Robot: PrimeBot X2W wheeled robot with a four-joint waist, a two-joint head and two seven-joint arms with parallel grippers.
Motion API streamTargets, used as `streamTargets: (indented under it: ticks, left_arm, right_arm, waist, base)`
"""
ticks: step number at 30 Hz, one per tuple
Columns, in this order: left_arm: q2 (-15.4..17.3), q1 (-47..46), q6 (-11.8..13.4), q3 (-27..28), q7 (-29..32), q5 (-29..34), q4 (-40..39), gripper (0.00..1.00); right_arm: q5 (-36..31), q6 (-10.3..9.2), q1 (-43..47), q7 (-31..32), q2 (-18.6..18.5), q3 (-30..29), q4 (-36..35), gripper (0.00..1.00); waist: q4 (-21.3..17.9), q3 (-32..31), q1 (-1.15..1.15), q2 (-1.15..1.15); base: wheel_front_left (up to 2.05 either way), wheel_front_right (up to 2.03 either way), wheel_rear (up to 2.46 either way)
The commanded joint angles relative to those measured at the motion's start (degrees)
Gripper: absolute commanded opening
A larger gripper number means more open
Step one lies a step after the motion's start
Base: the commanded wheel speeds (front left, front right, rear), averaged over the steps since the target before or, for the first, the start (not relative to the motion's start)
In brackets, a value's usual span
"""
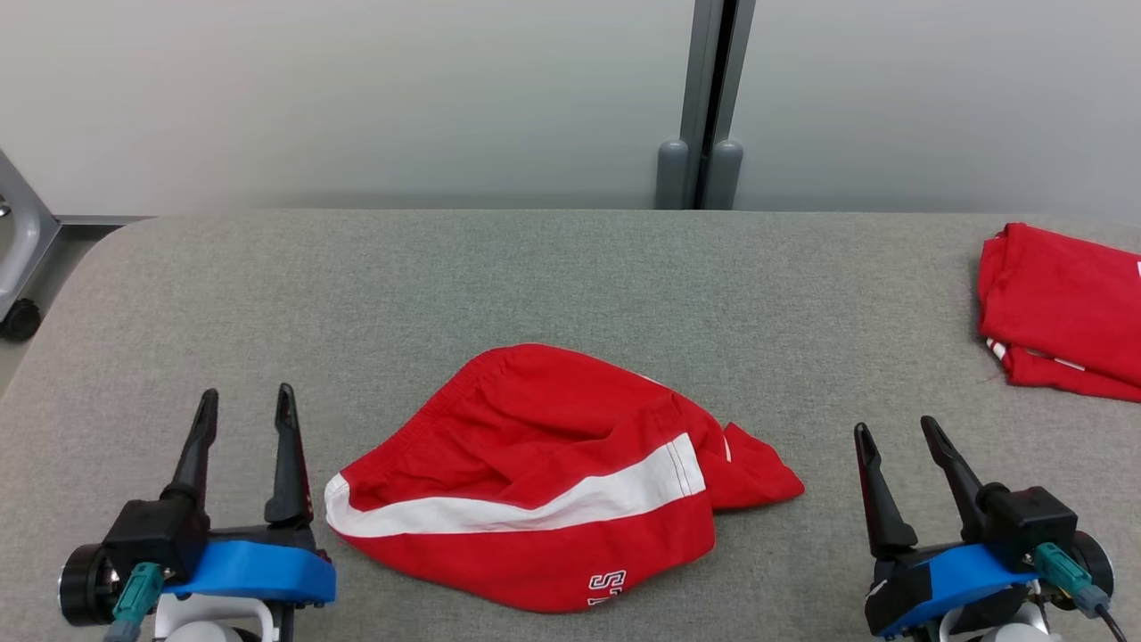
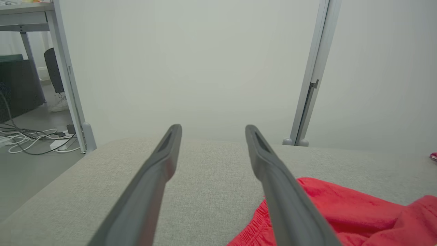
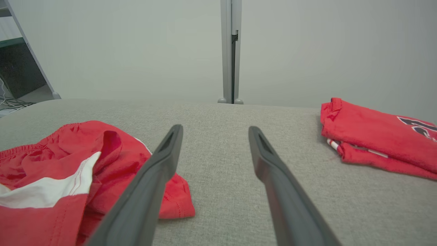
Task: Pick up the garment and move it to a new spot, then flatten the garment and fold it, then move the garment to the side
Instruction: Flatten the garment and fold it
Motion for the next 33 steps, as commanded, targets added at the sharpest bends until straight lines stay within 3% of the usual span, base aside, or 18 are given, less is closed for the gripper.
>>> streamTargets:
  ticks: [1,8,16,22,30,31,32,33]
  left_arm:
    - [-0.2,0.7,-0.1,0.5,-0.2,0.6,-0.7,1.0]
    - [-0.7,2.4,-0.8,2.6,-0.2,2.3,-2.1,1.0]
    - [-1.7,1.2,-1.6,3.5,-0.2,3.5,-2.0,1.0]
    - [-2.5,0.4,-2.2,3.6,-0.2,4.1,-1.8,1.0]
    - [-3.3,-0.1,-2.8,3.8,-0.2,4.4,-1.3,1.0]
    - [-3.4,-0.2,-2.8,4.0,-0.2,4.5,-1.3,1.0]
    - [-3.4,-0.2,-2.9,4.1,-0.2,4.5,-1.2,1.0]
    - [-3.5,-0.2,-3.0,4.2,-0.2,4.6,-1.1,1.0]
  right_arm:
    - [0.1,0.01,0.1,-0.2,0.0,-0.2,0.1,1.0]
    - [0.5,0.01,-0.9,0.4,-0.3,1.7,0.2,1.0]
    - [3.6,0.01,-5.0,4.3,-2.1,12.4,1.9,1.0]
    - [8.4,0.01,-7.7,6.3,-3.0,19.7,6.6,1.0]
    - [11.7,0.01,-11.0,4.2,-3.3,24.0,13.3,1.0]
    - [12.2,0.01,-11.3,3.8,-3.1,24.8,14.0,0.8]
    - [12.8,0.01,-11.6,3.7,-3.1,25.6,14.6,0.07]
    - [13.4,0.01,-12.0,3.2,-3.2,26.3,15.2,0.0]
  waist:
    - [0.0,-0.1,0.0,0.0]
    - [0.4,-0.2,0.0,0.0]
    - [0.6,0.4,0.0,0.0]
    - [1.6,1.2,0.0,0.0]
    - [3.3,2.2,0.0,0.0]
    - [3.5,2.3,0.0,0.0]
    - [3.6,2.3,0.0,0.0]
    - [3.8,2.4,0.0,0.0]
  base:
    - [0.0,0.0,0.0]
    - [0.0,0.0,0.0]
    - [0.0,0.0,0.0]
    - [0.0,0.0,0.0]
    - [0.0,0.0,0.0]
    - [0.0,0.0,0.0]
    - [0.0,0.0,0.0]
    - [0.0,0.0,0.0]
